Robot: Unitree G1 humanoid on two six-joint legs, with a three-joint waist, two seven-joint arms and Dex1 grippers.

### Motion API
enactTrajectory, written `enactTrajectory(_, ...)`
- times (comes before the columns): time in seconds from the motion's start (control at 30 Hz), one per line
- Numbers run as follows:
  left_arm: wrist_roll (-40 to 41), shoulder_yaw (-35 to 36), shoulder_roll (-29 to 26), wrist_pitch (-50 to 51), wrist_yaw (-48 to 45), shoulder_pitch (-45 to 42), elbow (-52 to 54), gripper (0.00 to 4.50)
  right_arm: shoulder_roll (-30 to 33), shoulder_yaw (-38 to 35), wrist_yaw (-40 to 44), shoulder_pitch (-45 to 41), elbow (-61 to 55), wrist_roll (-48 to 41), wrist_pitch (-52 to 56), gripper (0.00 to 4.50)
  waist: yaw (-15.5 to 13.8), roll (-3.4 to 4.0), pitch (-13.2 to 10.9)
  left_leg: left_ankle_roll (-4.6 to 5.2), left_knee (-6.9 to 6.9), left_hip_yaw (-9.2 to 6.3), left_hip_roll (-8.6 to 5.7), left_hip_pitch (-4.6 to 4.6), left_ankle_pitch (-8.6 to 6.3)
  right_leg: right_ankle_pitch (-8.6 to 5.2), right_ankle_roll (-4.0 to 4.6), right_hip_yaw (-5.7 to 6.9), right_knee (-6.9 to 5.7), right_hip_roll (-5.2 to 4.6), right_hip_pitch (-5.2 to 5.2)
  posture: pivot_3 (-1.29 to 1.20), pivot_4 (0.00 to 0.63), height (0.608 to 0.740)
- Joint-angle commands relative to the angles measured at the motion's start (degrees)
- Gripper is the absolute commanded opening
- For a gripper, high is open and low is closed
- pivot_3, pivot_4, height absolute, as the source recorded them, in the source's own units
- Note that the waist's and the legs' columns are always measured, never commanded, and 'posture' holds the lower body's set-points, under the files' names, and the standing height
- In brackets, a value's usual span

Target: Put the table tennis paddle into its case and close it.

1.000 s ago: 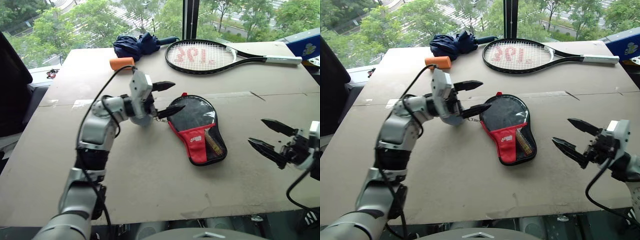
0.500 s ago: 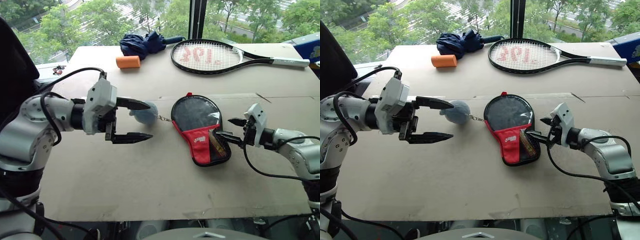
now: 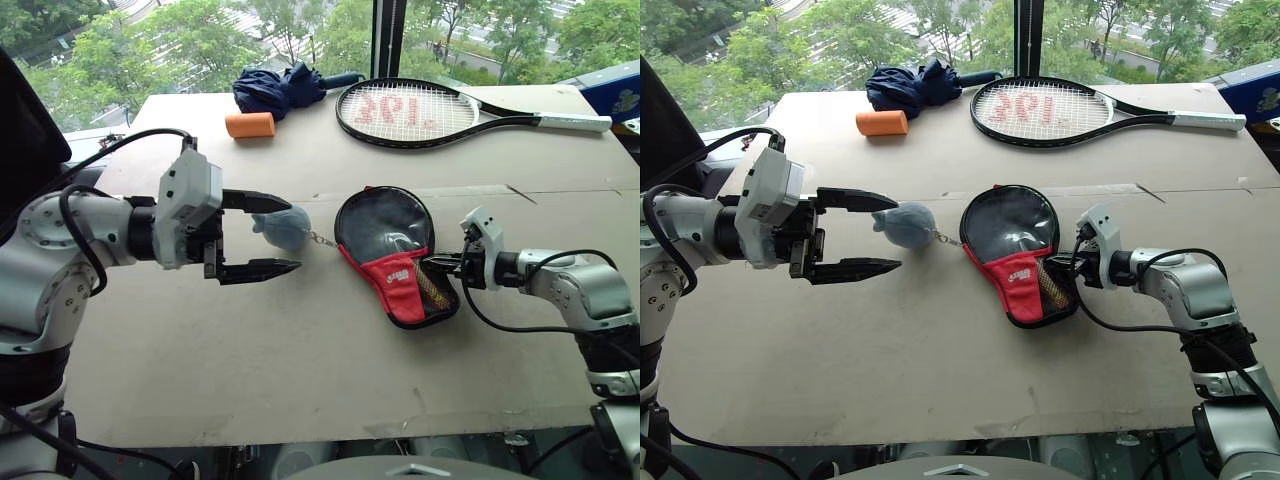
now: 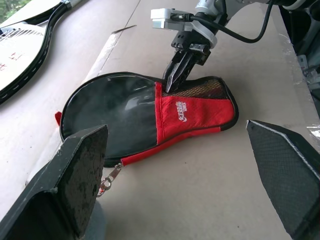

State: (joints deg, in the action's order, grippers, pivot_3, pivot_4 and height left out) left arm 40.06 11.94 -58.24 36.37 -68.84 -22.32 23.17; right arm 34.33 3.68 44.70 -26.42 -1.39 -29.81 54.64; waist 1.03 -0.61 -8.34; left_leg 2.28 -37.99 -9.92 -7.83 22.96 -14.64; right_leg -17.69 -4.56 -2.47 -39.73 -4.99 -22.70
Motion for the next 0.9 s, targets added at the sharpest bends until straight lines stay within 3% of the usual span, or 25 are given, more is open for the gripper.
enactTrajectory(0.03, 0.93, 1.37, -0.73, -0.73, 0.14, -0.99, 1.54, 4.5, -2.64, -6.06, -3.59, 1.7, -2.49, -4.87, 6.79, 0.07, -0.09, 0.0, 0.0, 0.0, 0.0, 0.0, 0.0, 0.0, 0.0, 0.0, 0.0, 0.0, 0.0, 0.0, 0.0, 0.0, 0.15, 0.726)
enactTrajectory(0.2, 1.18, 0.99, -0.72, -1.06, -0.09, -0.91, 1.67, 4.5, -6.84, -17.45, -11.45, 6.34, -9.17, -11.13, 16.14, 0.07, -0.39, 0.01, 0.0, 0.0, 0.05, 0.0, 0.0, 0.01, 0.0, 0.0, 0.0, 0.0, 0.03, -0.01, -0.01, 0.0, 0.15, 0.726)
enactTrajectory(0.37, 0.75, -0.41, -0.39, -2.14, -1.25, -1.39, 0.96, 4.5, -19.02, -32.6, -23.46, 15.92, -26.38, -19.94, 31.46, 0.07, -0.63, 0.02, -0.01, 0.0, 0.22, -0.06, 0.0, 0.01, 0.0, 0.0, 0.01, 0.03, 0.08, -0.02, -0.02, 0.0, 0.15, 0.726)
enactTrajectory(0.53, 0.12, -2.28, -0.05, -2.98, -2.23, -2.49, -0.41, 4.5, -28.36, -39.45, -30.39, 20.92, -36.87, -23.77, 37.65, 0.07, -0.17, 0.08, -0.03, -0.01, 0.27, 0.08, -0.01, -0.06, 0.01, 0.0, 0.0, -0.1, 0.01, -0.01, -0.08, 0.0, 0.15, 0.726)
enactTrajectory(0.67, -0.68, -4.28, 0.47, -3.86, -2.98, -4.15, -2.16, 4.5, -33.24, -39.73, -34.62, 23.49, -40.34, -24.75, 37.86, 0.07, -0.14, 0.1, -0.03, -0.06, 0.51, 0.1, -0.01, -0.15, 0.04, 0.0, 0.01, -0.14, -0.01, -0.03, -0.11, 0.0, 0.15, 0.726)
enactTrajectory(0.8, -2.2, -6.4, 0.7, -5.06, -4.14, -5.91, -4.06, 4.5, -29.78, -36.2, -34.46, 22.8, -39.59, -22.33, 33.55, 0.07, -0.05, 0.11, -0.03, -0.06, 0.52, 0.14, -0.02, -0.15, 0.04, 0.0, 0.0, -0.1, 0.0, -0.02, -0.13, 0.0, 0.15, 0.726)
enactTrajectory(0.9, -3.14, -7.09, 0.78, -5.44, -4.32, -6.56, -5.14, 4.5, -24.8, -35.55, -31.26, 23.2, -39.51, -24.28, 32.49, 0.89, -0.05, 0.12, -0.04, -0.06, 0.53, 0.13, -0.01, -0.15, 0.04, 0.0, 0.0, -0.06, 0.0, -0.02, -0.15, 0.0, 0.15, 0.726)
